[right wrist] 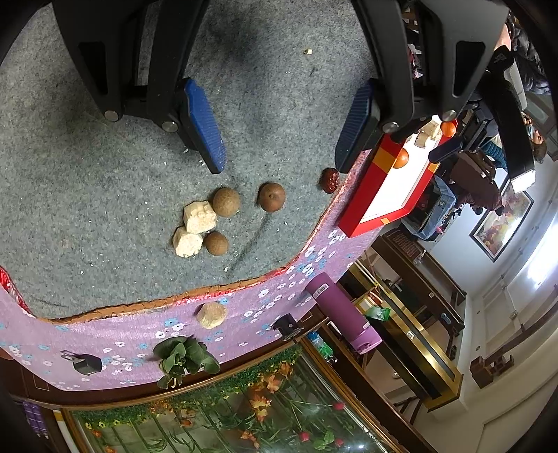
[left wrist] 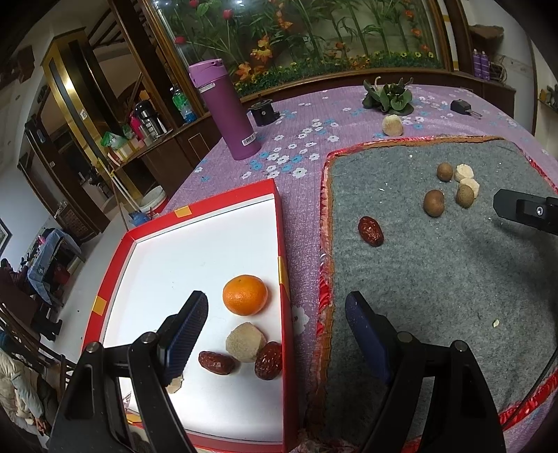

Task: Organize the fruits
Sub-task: 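Move both grippers back over the grey mat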

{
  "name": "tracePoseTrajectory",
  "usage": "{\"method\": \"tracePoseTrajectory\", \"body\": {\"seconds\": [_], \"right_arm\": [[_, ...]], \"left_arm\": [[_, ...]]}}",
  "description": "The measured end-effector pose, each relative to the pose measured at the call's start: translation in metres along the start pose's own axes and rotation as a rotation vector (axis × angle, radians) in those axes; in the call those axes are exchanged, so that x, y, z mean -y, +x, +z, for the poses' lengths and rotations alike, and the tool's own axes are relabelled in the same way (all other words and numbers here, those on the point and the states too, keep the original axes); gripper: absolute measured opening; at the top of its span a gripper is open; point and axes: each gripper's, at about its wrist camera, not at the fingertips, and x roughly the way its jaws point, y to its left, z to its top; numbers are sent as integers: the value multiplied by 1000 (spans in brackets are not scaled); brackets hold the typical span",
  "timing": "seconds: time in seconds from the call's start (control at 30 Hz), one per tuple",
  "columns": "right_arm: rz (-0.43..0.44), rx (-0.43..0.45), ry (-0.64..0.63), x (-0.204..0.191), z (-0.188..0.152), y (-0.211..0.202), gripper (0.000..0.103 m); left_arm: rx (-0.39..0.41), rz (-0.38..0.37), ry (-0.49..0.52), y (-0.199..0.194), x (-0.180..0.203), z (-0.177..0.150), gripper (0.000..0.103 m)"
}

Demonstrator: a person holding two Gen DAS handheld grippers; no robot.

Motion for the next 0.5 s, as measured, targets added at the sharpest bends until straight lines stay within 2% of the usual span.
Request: {"method": "tracePoseTrajectory", "body": {"seconds": [0.5], "right_arm": [[-2,-14,16,4,1,4,67]], "left_arm": [[-12,-15,-1,6,-2,-1,81]]}}
